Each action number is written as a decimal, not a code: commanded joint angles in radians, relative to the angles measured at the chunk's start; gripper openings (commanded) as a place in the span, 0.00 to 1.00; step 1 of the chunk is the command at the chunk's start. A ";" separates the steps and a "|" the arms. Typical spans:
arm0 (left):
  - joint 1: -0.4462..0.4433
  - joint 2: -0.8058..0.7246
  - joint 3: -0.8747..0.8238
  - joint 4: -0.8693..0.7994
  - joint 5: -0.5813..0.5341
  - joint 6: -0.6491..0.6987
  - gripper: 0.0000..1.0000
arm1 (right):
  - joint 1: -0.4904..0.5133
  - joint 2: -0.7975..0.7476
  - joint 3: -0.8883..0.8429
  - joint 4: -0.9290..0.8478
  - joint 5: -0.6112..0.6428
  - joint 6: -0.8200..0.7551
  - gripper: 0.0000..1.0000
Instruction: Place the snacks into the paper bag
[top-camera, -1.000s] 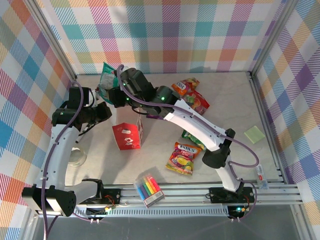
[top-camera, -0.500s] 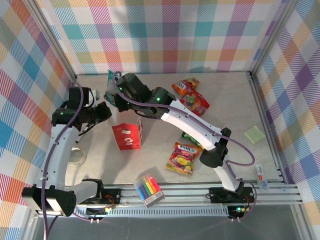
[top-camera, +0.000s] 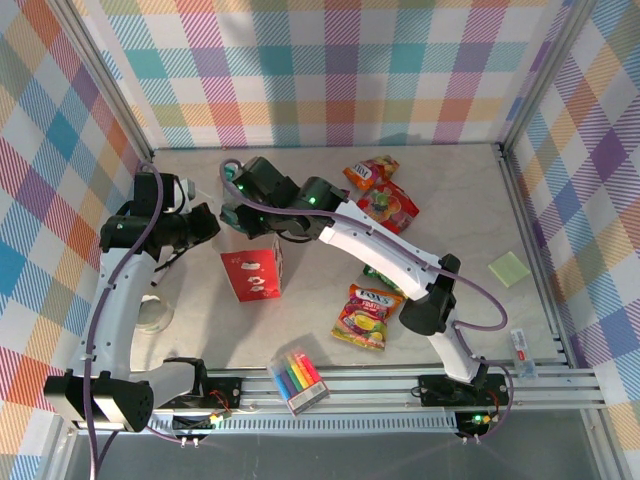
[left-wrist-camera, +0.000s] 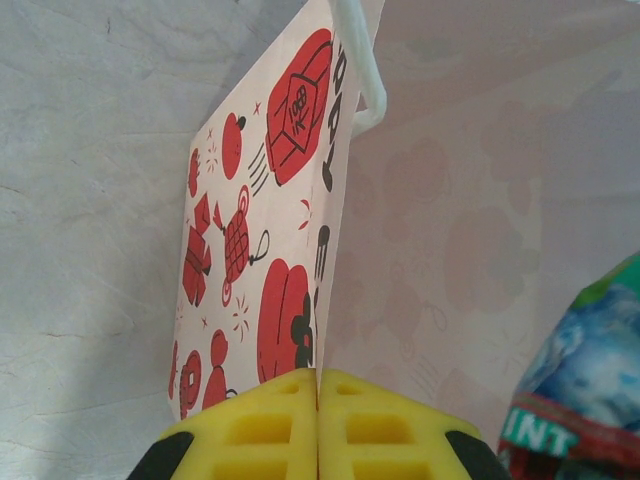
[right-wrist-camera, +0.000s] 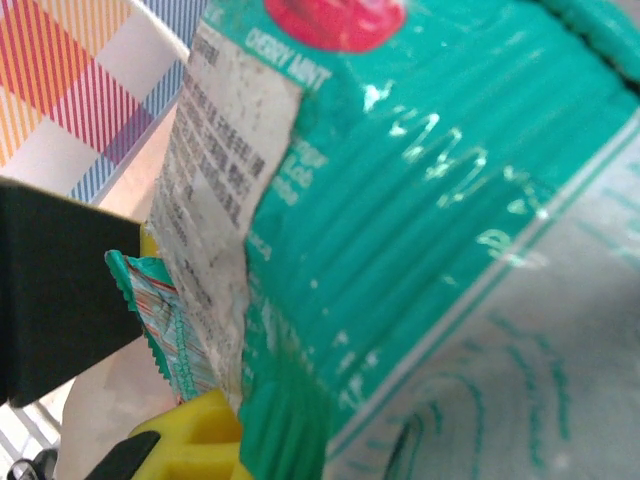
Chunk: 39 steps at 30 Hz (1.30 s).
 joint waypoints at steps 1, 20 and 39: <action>0.013 0.004 0.025 -0.034 0.006 0.008 0.01 | -0.003 0.004 0.002 -0.023 -0.036 -0.025 0.05; 0.014 0.009 0.018 -0.037 0.003 0.013 0.02 | -0.005 -0.040 -0.001 -0.057 -0.053 -0.059 0.52; 0.014 0.009 0.033 -0.050 -0.008 0.022 0.02 | -0.006 -0.449 -0.319 0.049 0.096 -0.160 0.68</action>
